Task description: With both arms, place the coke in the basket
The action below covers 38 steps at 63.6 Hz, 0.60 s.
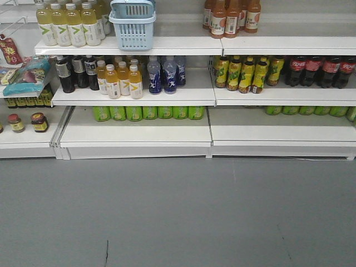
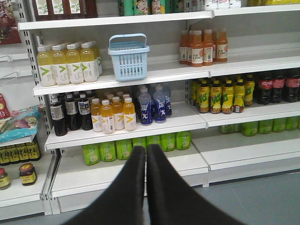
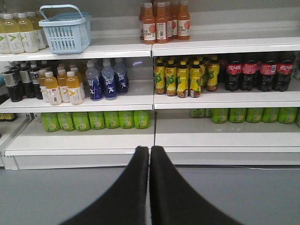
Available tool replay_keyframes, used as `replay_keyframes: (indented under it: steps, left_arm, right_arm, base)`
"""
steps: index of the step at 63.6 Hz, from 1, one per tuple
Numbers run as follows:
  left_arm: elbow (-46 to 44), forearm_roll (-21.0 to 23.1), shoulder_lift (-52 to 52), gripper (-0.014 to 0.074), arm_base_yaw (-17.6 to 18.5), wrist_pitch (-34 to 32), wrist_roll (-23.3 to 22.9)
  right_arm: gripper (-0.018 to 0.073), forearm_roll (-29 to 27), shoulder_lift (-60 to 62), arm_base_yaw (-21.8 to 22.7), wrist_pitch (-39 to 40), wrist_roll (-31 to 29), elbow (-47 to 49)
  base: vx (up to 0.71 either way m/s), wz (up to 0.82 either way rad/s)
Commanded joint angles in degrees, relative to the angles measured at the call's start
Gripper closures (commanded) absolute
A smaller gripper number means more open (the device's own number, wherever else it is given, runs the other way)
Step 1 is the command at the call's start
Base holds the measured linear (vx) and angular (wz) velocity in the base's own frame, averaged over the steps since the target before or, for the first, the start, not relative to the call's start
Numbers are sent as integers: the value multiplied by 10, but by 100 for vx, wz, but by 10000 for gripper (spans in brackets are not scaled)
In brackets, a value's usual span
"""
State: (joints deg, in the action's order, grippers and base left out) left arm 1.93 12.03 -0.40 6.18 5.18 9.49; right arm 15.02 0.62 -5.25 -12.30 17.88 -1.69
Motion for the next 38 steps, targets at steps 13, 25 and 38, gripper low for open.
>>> replay_keyframes:
  steps: [13, 25, 38]
  left_arm:
    - [0, 0, -11, 603, -1, -45, -6]
    - [0, 0, -11, 603, -1, -45, -6]
    - [0, 0, -11, 603, -1, -45, -6]
  right_arm:
    - [564, 8, 10, 0, 38, -3, -5]
    - [564, 8, 10, 0, 38, -3, -5]
    - [564, 8, 10, 0, 38, -2, -5]
  base:
    - [0, 0]
    - [0, 0]
    - [0, 0]
